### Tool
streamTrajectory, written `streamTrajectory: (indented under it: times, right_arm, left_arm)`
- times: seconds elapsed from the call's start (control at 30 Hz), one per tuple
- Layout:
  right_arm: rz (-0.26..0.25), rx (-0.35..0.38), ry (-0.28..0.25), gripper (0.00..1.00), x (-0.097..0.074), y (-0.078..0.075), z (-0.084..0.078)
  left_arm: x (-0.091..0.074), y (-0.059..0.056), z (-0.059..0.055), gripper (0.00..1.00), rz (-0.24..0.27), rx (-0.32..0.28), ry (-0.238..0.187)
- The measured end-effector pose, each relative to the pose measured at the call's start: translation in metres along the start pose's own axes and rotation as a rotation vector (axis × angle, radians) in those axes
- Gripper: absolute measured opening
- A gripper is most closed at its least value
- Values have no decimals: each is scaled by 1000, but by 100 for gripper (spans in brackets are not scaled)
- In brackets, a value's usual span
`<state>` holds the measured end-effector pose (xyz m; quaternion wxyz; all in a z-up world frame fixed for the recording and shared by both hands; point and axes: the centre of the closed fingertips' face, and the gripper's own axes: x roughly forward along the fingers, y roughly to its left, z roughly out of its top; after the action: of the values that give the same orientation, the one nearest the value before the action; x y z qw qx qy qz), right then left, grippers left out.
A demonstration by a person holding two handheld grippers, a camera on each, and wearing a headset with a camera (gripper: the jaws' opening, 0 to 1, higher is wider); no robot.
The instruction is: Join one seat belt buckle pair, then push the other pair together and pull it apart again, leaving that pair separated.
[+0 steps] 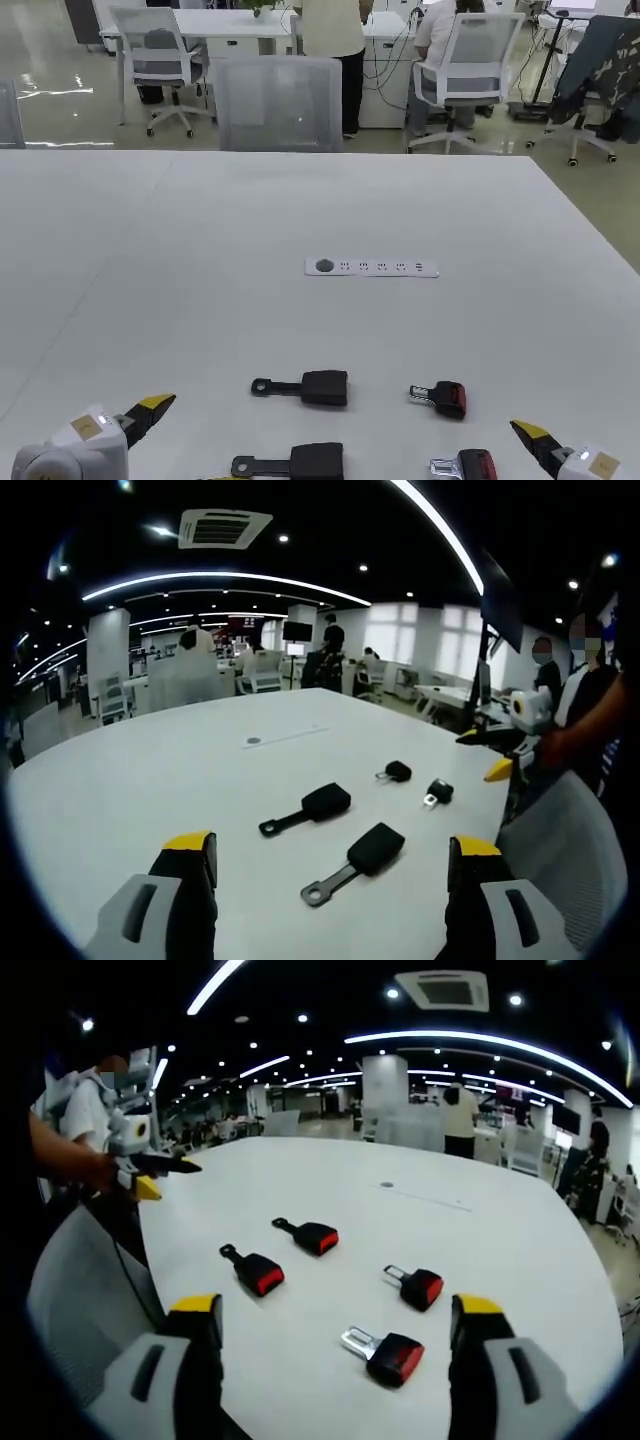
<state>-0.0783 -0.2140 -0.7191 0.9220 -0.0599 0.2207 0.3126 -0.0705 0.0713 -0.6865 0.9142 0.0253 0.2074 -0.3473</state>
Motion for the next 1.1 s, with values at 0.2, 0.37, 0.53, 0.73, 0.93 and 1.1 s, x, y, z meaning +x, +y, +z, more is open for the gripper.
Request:
streamTrajectory:
  times: [0.2,0.37,0.53,0.73,0.93,1.1]
  right_arm:
    - [0,-2,0,95,0,0,0]
    - [1,0,0,95,0,0,0]
    - [-3,-1,-2,95,-1,-1,1]
    - [-5,-1,-5,95,-1,-2,2]
    - [-9,-1,-8,95,-3,-4,3]
    - [-8,-1,-8,95,-3,-5,3]
  left_arm:
    - [0,-2,2,98,0,-1,-1]
    - [-1,-5,3,98,0,0,-1]
    - [-1,-5,4,98,1,1,-2]
    - [-2,-8,6,98,1,1,-2]
    - [0,-1,1,98,-5,2,1]
    - [2,-1,-1,98,-12,8,5]
